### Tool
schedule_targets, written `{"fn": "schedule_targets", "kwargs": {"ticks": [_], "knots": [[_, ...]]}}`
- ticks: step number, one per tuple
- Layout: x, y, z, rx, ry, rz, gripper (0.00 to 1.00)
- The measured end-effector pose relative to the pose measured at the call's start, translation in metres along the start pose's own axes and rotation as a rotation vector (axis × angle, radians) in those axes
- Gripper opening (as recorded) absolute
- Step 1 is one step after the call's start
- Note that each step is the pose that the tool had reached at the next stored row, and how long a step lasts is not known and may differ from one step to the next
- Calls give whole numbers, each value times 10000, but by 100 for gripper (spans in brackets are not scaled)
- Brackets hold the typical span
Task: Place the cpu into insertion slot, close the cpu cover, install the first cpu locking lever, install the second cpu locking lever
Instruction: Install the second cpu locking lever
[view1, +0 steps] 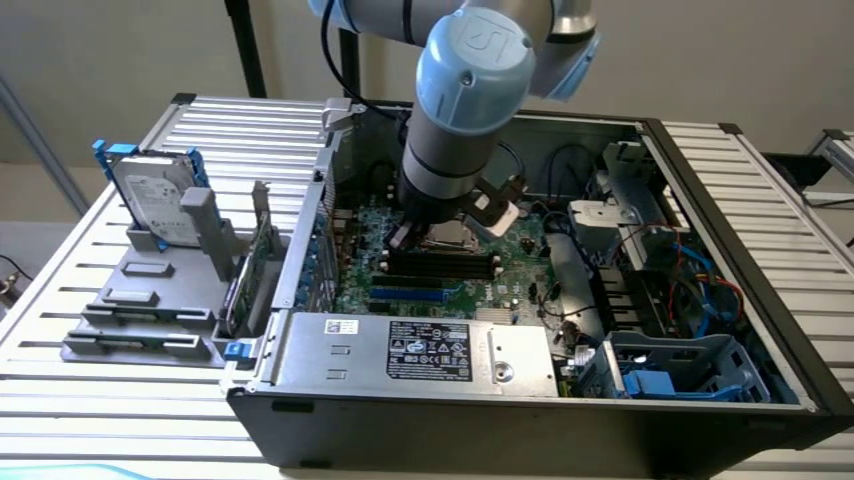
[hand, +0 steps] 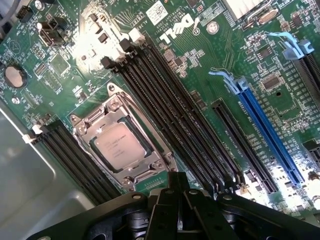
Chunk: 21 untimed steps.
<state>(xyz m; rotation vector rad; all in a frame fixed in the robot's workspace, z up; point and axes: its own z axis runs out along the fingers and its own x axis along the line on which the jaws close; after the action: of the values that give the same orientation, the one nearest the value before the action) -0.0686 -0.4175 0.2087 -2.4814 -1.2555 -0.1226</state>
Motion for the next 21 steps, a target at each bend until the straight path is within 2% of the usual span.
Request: {"fn": "schedule_targets", "kwargs": {"ticks": [5,21], "knots": [[7,-5,12,-34,-46,3,11],[-9,-55,23,-37,-44,2,11]]}}
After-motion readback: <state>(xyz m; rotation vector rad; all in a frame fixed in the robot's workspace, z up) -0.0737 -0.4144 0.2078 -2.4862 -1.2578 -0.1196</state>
